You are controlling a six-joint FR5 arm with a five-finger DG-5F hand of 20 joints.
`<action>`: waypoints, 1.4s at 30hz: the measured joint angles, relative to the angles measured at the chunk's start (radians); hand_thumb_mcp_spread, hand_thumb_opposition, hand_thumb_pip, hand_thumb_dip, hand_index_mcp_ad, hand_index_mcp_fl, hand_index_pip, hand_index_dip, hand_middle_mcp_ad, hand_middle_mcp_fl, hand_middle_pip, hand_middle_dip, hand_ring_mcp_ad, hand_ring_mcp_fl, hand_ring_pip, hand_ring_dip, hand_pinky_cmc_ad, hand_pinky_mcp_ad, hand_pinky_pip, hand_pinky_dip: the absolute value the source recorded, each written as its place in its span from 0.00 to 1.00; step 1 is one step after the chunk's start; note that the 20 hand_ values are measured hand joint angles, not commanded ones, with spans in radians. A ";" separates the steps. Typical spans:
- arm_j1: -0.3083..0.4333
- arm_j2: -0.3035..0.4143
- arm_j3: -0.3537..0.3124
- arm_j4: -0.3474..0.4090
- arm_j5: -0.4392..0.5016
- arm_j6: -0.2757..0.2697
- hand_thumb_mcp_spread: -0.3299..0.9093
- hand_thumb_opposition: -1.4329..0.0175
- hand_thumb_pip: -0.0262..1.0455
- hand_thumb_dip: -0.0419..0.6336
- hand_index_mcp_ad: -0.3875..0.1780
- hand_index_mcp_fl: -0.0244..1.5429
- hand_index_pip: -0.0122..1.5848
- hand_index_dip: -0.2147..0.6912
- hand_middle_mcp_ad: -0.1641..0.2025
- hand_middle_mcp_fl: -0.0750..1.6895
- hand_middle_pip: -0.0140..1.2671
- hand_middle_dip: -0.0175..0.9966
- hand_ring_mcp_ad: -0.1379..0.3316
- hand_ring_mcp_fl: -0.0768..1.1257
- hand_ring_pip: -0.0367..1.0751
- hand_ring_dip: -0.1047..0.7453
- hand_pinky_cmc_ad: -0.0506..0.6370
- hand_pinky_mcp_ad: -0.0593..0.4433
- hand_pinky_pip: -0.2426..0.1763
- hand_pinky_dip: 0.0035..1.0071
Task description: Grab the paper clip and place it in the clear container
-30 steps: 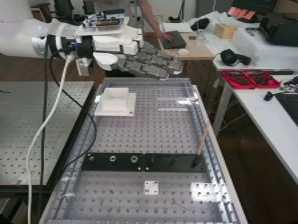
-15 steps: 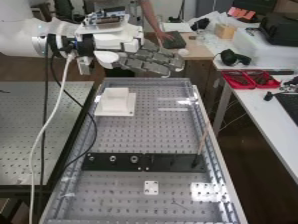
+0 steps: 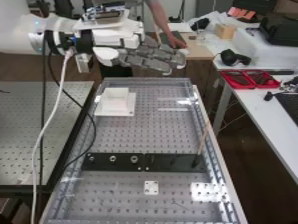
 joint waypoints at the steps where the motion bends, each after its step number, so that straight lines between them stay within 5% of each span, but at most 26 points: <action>1: -0.004 -0.001 0.004 -0.002 -0.006 0.002 0.66 0.45 0.35 0.39 0.48 0.36 0.13 0.62 0.61 0.13 0.12 0.14 0.68 0.09 0.14 0.09 0.58 0.44 0.40 0.16; 19: -0.058 -0.002 0.011 -0.014 -0.085 0.036 0.66 0.45 0.34 0.39 0.48 0.37 0.13 0.62 0.60 0.13 0.12 0.14 0.67 0.09 0.14 0.09 0.56 0.44 0.40 0.16; 42: -0.071 0.014 -0.006 0.005 -0.069 0.046 0.66 0.45 0.32 0.39 0.48 0.37 0.13 0.62 0.60 0.13 0.12 0.14 0.67 0.09 0.14 0.09 0.56 0.43 0.40 0.15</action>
